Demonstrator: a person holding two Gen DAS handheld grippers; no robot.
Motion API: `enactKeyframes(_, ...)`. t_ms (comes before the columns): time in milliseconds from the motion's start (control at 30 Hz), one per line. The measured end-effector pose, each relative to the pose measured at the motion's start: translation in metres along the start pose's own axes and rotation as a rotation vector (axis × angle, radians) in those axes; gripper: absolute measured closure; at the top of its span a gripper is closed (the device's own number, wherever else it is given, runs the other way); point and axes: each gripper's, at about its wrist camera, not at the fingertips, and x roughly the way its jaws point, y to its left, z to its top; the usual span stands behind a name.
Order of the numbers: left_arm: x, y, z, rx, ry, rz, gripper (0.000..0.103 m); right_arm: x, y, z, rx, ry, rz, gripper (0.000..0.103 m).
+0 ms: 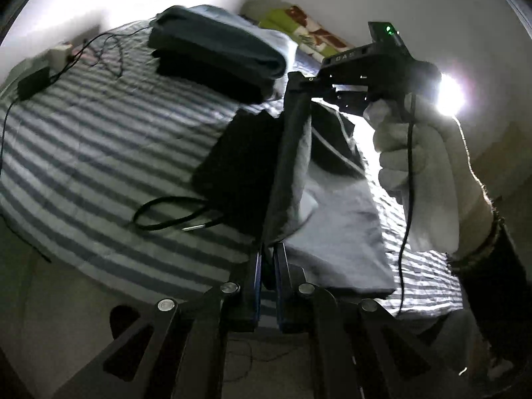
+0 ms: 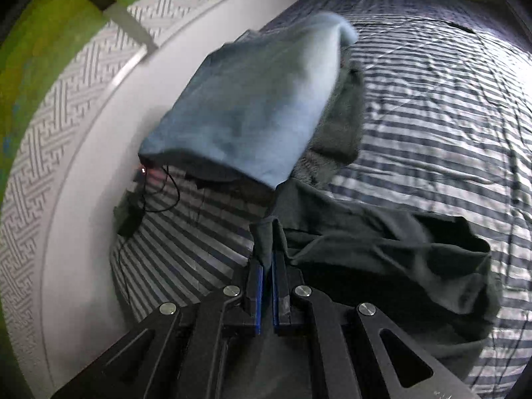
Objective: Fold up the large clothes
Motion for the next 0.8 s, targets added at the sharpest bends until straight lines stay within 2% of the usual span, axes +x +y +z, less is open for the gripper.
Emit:
enactKeyframes(67,-0.001,0.002,-0.003,-0.008,0.001,0.031,0.092,0.012,0.010,0.001,-0.061,0.016,-0.015,0.095)
enactKeyframes(133,-0.001,0.007,-0.002,-0.021,0.011,0.032,0.089,0.014,0.014,0.004,-0.077,0.030,-0.003,0.090)
enactKeyframes(200,-0.009,0.002,0.001,0.021,-0.018,0.095,0.083,0.001,0.012,0.005,-0.082,0.015,0.060,0.071)
enactKeyframes(267,-0.023,-0.010,0.007,0.075,-0.049,0.139,0.081,-0.030,0.005,0.001,-0.076,-0.046,0.125,0.061)
enactKeyframes(367,-0.033,-0.032,0.022,0.147,-0.089,0.161,0.075,-0.085,-0.026,-0.013,-0.031,-0.129,0.207,0.059)
enactKeyframes(467,-0.028,-0.061,0.042,0.243,-0.095,0.165,0.064,-0.127,-0.074,-0.040,0.063,-0.188,0.219,0.059)
enactKeyframes(500,-0.020,-0.073,0.052,0.283,-0.089,0.164,0.061,-0.138,-0.098,-0.059,0.113,-0.198,0.215,0.059)
enactKeyframes(600,0.011,-0.102,0.085,0.352,-0.055,0.137,0.060,-0.139,-0.135,-0.112,0.186,-0.164,0.206,0.059)
enactKeyframes(667,0.046,-0.117,0.109,0.408,-0.012,0.134,0.060,-0.127,-0.142,-0.142,0.185,-0.116,0.212,0.059)
enactKeyframes(733,0.082,-0.123,0.128,0.446,0.009,0.198,0.060,-0.115,-0.137,-0.162,0.153,-0.093,0.202,0.060)
enactKeyframes(800,0.111,-0.121,0.140,0.457,0.045,0.217,0.060,-0.104,-0.126,-0.176,0.089,-0.096,0.195,0.062)
